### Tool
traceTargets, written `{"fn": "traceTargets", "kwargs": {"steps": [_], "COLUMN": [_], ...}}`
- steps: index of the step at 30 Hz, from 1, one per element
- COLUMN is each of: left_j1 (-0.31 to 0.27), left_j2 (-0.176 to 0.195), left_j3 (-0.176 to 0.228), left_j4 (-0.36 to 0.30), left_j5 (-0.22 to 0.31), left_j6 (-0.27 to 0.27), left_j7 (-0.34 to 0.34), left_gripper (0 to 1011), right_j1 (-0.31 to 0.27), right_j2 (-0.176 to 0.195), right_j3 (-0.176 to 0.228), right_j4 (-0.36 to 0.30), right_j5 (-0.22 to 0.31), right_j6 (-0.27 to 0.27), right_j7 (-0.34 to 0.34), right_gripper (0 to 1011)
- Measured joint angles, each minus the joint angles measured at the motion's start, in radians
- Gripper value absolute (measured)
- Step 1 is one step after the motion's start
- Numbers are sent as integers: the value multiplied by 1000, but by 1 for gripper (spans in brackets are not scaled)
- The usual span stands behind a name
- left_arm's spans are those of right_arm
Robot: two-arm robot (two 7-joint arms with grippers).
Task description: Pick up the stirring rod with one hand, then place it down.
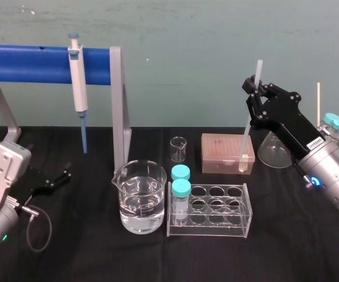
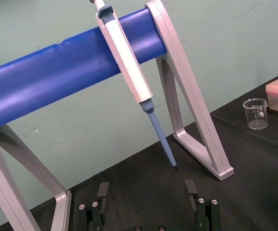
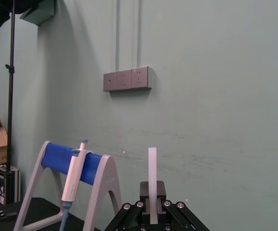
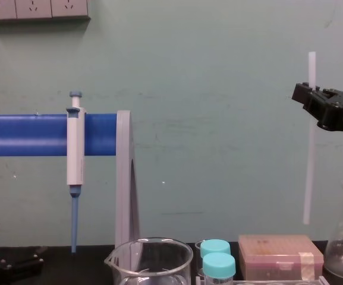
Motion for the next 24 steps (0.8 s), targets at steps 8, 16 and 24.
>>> {"fn": "traceTargets", "kwargs": {"steps": [8,16,24], "left_j1": [0,0,0], "left_j2": [0,0,0], "left_j3": [0,0,0], "left_j4": [0,0,0], "left_j5": [0,0,0], "left_j6": [0,0,0], "left_j7": [0,0,0], "left_gripper": [1000,1000,1000], "right_j1": [-3,-3,-5], "right_j2": [0,0,1], "right_j3": [0,-2,-2], "right_j4": [-3,-4,-8], "right_j5": [0,-2,-2], "right_j6": [0,0,3], "right_j7": [-1,-1,-1], "right_gripper": [72,72,72]}}
